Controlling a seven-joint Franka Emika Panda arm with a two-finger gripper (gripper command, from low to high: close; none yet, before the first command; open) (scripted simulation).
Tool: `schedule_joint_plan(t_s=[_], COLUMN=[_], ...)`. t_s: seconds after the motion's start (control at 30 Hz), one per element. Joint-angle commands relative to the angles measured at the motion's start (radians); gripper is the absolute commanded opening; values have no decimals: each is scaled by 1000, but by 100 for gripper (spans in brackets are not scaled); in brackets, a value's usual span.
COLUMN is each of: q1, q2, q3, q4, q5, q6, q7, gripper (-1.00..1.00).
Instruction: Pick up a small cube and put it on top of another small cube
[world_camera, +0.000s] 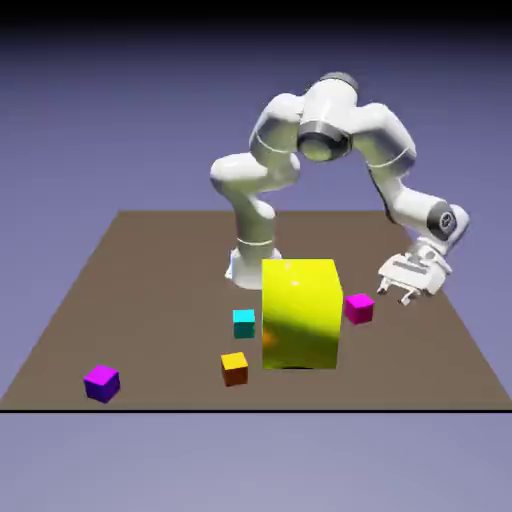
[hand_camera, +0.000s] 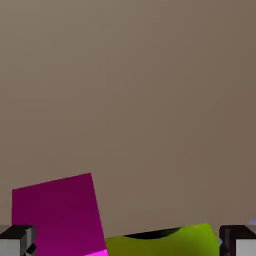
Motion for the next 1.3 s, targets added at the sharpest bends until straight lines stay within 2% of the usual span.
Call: schedule_joint_plan(t_s=[0.0, 0.3, 0.37, 0.47, 0.5, 0.67, 1.07, 1.27], q1=[9, -32, -32, -113, -113, -54, -489, -664], q2=[36, 270, 272, 283, 283, 273, 204, 145], q3=[22, 12, 11, -45, -45, -5, -156, -364], q4=[18, 162, 163, 62, 62, 193, 582, 716], q5=[-24, 126, 127, 50, 50, 175, 550, 811], q6=[-43, -434, -437, -363, -363, -414, -136, -93], q7=[6, -53, -53, -37, -37, -86, -286, -264], gripper=[0, 0, 0, 0, -100, -100, -100, -100])
